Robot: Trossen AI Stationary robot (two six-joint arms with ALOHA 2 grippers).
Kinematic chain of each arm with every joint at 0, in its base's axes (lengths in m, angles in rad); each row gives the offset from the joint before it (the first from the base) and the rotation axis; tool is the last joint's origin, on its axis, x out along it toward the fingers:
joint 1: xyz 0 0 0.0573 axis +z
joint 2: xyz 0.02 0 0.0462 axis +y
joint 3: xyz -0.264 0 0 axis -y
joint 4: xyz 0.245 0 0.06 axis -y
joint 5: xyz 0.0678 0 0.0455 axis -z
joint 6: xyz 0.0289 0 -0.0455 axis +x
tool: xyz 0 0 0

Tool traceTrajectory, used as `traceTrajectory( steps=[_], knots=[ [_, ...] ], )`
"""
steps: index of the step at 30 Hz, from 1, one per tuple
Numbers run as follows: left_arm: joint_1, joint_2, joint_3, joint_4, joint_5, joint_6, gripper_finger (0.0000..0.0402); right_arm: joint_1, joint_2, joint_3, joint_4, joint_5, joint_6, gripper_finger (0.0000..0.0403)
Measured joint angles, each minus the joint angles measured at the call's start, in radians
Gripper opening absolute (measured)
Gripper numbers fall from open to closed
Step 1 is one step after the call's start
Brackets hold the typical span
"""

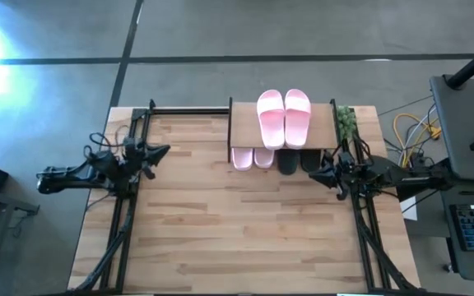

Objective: Pick and place slides into the shelf
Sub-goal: Return to Home Position

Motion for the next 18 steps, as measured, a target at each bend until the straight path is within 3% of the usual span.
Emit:
traceTrajectory(
  steps=[6,18],
  knots=[
    [0.002,0.01,-0.082,-0.006,-0.005,-0.094,0.0,-0.002,0.002,0.0,-0.056,0.083,-0.047,0.0013],
    [0.002,0.042,-0.13,0.005,-0.013,-0.104,0.0,-0.002,0.039,0.002,-0.097,0.074,-0.049,0.0013]
  ],
)
